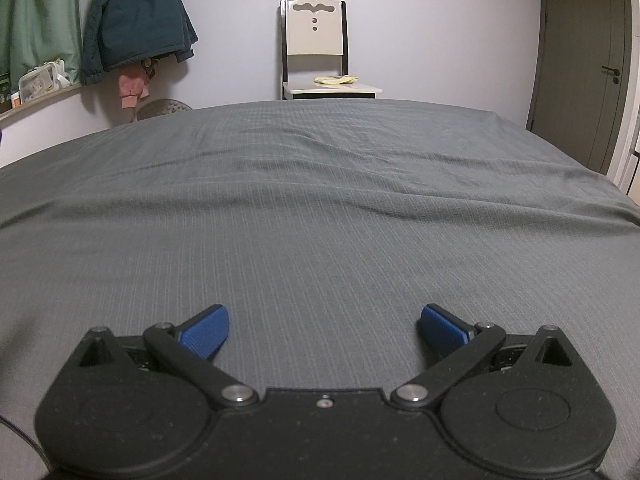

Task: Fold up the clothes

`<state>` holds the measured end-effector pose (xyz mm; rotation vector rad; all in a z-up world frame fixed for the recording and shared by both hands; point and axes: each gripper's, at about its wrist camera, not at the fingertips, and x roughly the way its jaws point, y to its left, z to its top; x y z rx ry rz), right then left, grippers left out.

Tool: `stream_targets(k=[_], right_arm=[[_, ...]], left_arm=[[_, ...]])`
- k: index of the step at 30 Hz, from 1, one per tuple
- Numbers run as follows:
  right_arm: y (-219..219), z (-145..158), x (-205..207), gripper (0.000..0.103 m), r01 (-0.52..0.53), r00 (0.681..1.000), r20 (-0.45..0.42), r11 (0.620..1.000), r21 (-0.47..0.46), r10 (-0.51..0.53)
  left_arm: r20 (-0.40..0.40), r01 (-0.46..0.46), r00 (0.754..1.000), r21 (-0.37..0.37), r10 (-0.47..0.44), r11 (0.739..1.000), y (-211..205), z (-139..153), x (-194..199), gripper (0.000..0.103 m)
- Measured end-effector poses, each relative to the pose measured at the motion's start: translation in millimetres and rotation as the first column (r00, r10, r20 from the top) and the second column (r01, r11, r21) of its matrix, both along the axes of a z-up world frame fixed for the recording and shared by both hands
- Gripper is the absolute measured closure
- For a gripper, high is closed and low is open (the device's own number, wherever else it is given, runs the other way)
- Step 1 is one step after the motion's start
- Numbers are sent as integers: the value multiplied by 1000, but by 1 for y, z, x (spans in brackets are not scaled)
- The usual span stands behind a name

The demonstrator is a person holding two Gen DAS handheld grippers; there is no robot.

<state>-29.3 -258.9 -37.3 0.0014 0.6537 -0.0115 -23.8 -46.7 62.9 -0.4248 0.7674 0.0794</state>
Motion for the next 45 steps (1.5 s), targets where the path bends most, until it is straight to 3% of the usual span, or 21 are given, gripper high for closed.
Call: stream_targets(k=[4, 10, 18, 25, 30, 34, 39, 43, 45], right_arm=[[0, 0, 0, 0, -1, 1000, 0, 1000, 0, 1], [-1, 0, 2, 0, -4, 1000, 0, 1000, -1, 4], [-4, 0, 4, 0, -7, 1000, 0, 1000, 0, 7], [-4, 0, 4, 0, -7, 1000, 0, 1000, -1, 7], [-5, -1, 4, 0, -8, 1000, 0, 1000, 0, 8], [-6, -1, 5, 0, -10, 1000, 1, 1000, 0, 10], [-6, -2, 4, 0, -9, 1000, 2, 1000, 0, 9], [-1, -1, 9, 0, 7, 1000, -4, 1000, -2, -7], [8, 4, 15, 0, 28, 1000, -12, 1000, -1, -28]], left_arm=[[3, 34, 999, 46, -35, 998, -8, 5, 1, 0], [-12, 29, 999, -10, -29, 1000, 3, 1, 0, 0], [-63, 28, 998, 23, -26, 999, -5, -12, -3, 0], [-114, -115, 986, 37, 118, 993, 16, -23, -1, 0], [-69, -208, 975, 65, 213, 976, 47, -4, -4, 0], [-63, -321, 942, 113, 330, 940, 83, 10, -11, 0], [-142, -447, 876, 121, 462, 886, 131, 9, -20, 0], [-130, -491, 840, 229, 526, 841, 147, 6, -38, 0], [-106, -521, 815, 294, 569, 801, 155, 5, -46, 0]])
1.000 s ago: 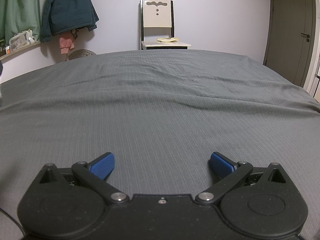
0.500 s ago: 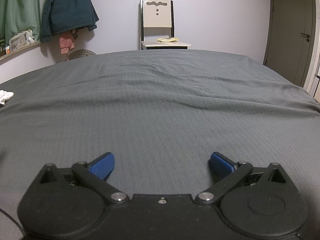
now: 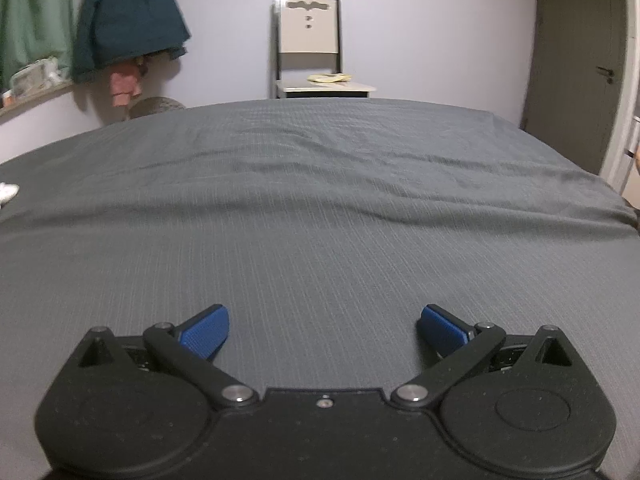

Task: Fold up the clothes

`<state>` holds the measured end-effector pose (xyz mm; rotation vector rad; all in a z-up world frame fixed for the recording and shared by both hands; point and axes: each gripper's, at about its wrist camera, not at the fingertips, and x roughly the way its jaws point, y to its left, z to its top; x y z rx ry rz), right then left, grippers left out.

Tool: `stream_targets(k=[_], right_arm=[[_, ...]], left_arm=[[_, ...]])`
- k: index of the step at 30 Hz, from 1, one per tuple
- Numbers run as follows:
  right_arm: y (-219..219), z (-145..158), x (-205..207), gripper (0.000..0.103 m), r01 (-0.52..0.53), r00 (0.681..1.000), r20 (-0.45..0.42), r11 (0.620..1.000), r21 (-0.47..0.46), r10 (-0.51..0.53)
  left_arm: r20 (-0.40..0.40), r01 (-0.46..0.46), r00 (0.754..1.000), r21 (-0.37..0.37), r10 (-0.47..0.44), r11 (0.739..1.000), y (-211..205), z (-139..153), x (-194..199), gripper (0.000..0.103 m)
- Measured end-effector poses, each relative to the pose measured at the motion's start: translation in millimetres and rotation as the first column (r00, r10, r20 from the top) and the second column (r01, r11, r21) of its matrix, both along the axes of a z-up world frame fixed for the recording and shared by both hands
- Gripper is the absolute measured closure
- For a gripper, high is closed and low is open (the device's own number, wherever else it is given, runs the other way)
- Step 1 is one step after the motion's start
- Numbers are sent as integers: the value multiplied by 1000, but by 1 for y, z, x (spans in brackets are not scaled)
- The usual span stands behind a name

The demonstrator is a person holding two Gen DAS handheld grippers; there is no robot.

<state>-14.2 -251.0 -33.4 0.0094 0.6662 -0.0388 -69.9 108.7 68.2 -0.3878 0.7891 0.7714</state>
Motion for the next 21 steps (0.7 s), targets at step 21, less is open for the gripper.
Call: stream_targets(k=[21], right_arm=[[270, 83, 15, 0, -705, 679, -124, 690, 161, 723]], left_arm=[[49, -13, 999, 101, 8, 995, 69, 10, -50, 0]])
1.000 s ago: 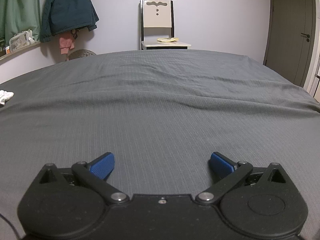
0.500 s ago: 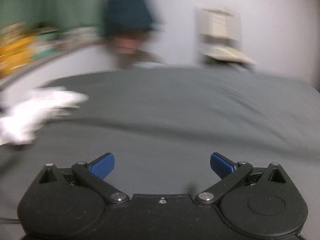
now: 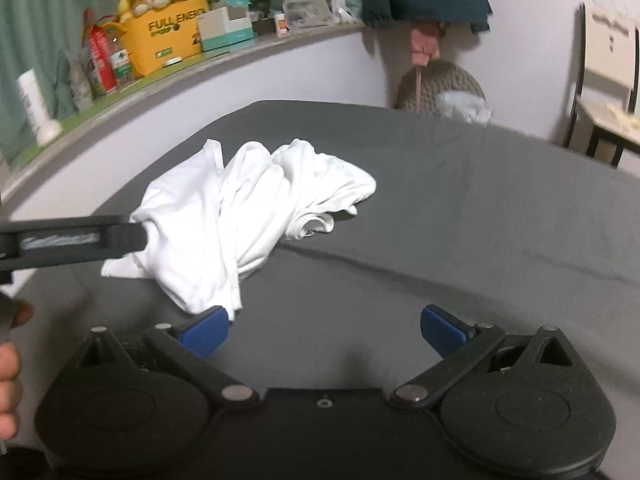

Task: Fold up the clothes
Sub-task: 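Grasp the crumpled white T-shirt with the right gripper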

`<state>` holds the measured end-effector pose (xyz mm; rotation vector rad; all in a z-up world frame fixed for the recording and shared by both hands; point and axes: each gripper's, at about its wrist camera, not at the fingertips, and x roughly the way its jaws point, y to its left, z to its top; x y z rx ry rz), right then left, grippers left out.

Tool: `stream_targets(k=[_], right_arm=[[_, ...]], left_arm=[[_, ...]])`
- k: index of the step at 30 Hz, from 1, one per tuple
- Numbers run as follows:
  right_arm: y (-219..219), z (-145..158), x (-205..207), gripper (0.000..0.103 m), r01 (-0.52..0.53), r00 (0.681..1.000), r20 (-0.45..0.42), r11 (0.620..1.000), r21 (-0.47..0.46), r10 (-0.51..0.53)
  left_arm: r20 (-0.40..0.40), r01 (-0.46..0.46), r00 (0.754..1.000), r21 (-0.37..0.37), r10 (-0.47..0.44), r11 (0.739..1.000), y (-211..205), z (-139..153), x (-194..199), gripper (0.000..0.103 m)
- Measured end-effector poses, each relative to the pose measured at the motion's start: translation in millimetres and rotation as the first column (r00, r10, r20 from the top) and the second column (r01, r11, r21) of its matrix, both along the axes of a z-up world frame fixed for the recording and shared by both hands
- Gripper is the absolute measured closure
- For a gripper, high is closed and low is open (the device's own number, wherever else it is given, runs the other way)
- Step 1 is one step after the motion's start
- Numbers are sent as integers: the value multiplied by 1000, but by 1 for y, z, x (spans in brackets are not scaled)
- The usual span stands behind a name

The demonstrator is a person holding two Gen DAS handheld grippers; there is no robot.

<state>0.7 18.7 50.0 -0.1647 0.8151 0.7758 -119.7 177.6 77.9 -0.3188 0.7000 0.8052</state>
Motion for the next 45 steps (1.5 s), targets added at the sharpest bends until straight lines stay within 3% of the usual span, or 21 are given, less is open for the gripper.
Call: stream_targets(k=[6, 9, 13, 19, 33, 43, 45], right_arm=[[11, 2, -8, 0, 25, 1000, -8, 1000, -17, -25], [16, 12, -20, 0, 13, 1000, 28, 999, -45, -11], [21, 25, -42, 0, -22, 996, 90, 996, -92, 31], [22, 34, -69, 0, -42, 987, 148, 988, -149, 64], [20, 36, -70, 0, -48, 996, 72, 992, -121, 57], [25, 22, -54, 0, -93, 995, 27, 991, -100, 96], [25, 18, -49, 0, -92, 994, 54, 993, -72, 96]], left_arm=[[-13, -27, 1000, -22, 27, 999, 1, 2, -34, 0], [-46, -22, 999, -3, 22, 1000, -8, 4, -45, 0], [-24, -25, 999, -48, 23, 999, -13, 3, -62, 0], [-40, -16, 999, -40, 14, 999, -22, 7, -82, 0], [-44, -12, 999, -46, 10, 999, -13, 23, -90, 0], [-81, -106, 991, -9, 104, 994, -1, -8, -76, 0], [-99, -113, 989, -1, 112, 994, 2, -15, -71, 0]])
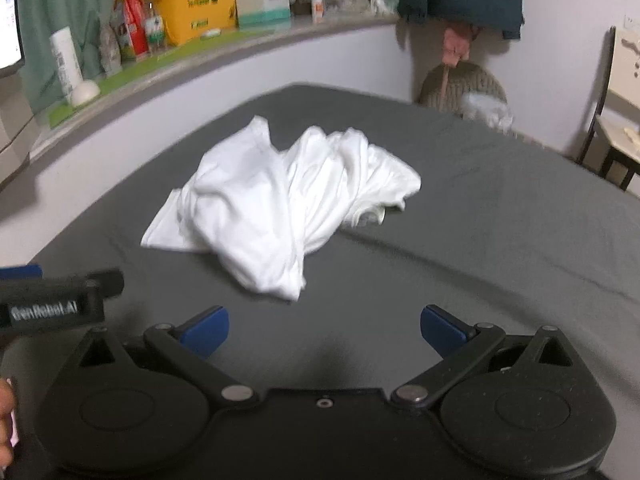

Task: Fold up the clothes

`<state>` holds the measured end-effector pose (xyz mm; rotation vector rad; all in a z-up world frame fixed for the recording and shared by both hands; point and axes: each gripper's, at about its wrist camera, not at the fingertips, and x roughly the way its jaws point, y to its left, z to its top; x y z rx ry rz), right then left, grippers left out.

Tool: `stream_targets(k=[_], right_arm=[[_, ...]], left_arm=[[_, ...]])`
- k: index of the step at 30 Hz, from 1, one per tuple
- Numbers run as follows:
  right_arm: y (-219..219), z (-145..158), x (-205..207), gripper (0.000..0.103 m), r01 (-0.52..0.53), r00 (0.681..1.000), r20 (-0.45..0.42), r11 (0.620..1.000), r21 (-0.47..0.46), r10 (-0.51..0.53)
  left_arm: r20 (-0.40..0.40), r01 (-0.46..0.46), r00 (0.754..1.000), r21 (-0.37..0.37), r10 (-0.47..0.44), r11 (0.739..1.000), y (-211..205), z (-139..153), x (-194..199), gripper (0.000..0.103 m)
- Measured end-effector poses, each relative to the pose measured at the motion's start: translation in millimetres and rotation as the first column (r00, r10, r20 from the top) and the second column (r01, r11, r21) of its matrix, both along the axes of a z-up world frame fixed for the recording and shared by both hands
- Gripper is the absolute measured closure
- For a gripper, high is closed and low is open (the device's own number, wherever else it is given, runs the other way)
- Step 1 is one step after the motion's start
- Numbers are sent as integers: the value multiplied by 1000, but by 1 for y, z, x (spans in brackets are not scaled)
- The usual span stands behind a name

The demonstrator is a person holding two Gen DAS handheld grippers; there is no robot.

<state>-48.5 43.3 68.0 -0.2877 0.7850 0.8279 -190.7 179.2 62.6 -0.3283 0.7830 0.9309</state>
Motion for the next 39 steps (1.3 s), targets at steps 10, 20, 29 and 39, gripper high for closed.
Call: stream_targets(k=[10, 20, 29, 39], right_arm=[[57, -41, 33, 34, -112, 991, -68, 992, 54, 116], [65, -58, 47, 97, -130, 980, -117, 959, 251, 164], [-29, 15, 53, 98, 112, 979, 109, 906, 408, -170], [-230, 83, 74, 98, 503, 693, 174, 642, 579, -700]], left_arm=[[21, -72, 997, -92, 74, 993, 17, -20, -2, 0], [33, -93, 995, -135, 99, 986, 26, -28, -4, 0], [22, -61, 998, -130, 64, 990, 25, -27, 0, 0], [38, 77, 996, -76, -75, 994, 9, -10, 14, 0]])
